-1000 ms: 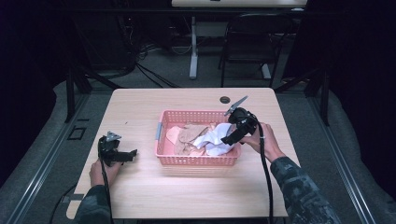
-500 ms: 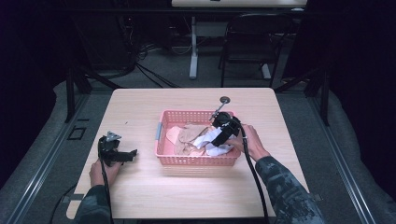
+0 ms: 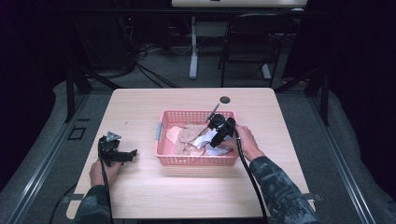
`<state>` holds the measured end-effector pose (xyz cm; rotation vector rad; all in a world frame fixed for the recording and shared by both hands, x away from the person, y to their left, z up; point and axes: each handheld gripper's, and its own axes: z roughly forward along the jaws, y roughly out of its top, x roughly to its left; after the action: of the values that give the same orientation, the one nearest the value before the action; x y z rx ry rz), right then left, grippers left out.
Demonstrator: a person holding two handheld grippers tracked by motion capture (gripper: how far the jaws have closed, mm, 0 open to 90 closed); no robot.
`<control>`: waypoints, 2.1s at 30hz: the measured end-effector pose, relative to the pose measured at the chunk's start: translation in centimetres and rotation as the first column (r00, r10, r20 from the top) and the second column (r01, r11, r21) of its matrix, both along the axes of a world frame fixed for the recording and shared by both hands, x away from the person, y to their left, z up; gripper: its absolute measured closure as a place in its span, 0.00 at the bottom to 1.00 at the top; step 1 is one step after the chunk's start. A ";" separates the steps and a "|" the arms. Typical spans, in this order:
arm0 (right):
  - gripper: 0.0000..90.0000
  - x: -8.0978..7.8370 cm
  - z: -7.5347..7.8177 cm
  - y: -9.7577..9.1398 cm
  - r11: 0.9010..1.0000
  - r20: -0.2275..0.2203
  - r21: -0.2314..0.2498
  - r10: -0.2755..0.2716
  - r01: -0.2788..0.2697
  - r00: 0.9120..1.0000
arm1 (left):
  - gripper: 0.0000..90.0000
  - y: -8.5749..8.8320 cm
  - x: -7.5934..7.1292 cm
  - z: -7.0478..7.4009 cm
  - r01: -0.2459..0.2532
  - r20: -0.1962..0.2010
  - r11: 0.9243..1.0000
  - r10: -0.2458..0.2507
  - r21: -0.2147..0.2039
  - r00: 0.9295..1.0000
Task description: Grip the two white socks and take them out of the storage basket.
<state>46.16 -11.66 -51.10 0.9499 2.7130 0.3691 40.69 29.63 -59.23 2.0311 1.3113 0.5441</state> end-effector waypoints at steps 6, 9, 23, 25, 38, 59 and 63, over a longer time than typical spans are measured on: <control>0.39 0.2 -0.4 0.2 0.998 0.003 -0.068 -0.017 0.017 1.000 | 0.00 0.0 0.0 0.0 0.000 0.001 1.000 0.000 0.000 1.000; 0.54 0.3 -0.5 0.1 0.996 0.015 -0.076 -0.041 0.042 0.999 | 0.00 0.0 0.0 0.0 0.001 0.001 1.000 -0.001 0.000 1.000; 0.97 0.1 0.3 -0.8 0.998 0.016 0.026 -0.061 0.061 0.998 | 0.00 0.0 0.0 0.0 0.000 0.000 1.000 0.000 0.000 1.000; 0.98 -0.2 0.9 -0.9 0.998 0.029 0.037 -0.055 0.054 0.998 | 0.00 0.0 0.0 0.0 -0.001 -0.001 1.000 0.001 0.000 1.000; 0.99 -0.8 4.7 -2.0 0.981 0.078 0.189 -0.065 0.049 0.995 | 0.00 0.0 0.0 0.0 0.000 0.000 1.000 0.000 0.000 1.000; 0.99 -1.9 9.9 -2.9 0.944 0.140 0.331 -0.068 0.019 0.988 | 0.00 0.0 0.0 0.0 -0.001 -0.001 1.000 0.001 0.000 1.000; 0.99 -2.1 10.8 -3.0 0.937 0.150 0.351 -0.064 0.007 0.987 | 0.00 0.0 0.0 0.0 -0.001 -0.001 1.000 0.001 0.000 1.000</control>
<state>44.10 -14.65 -40.29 1.0050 2.5264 0.9036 40.67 29.62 -59.22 2.0318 1.3127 0.5434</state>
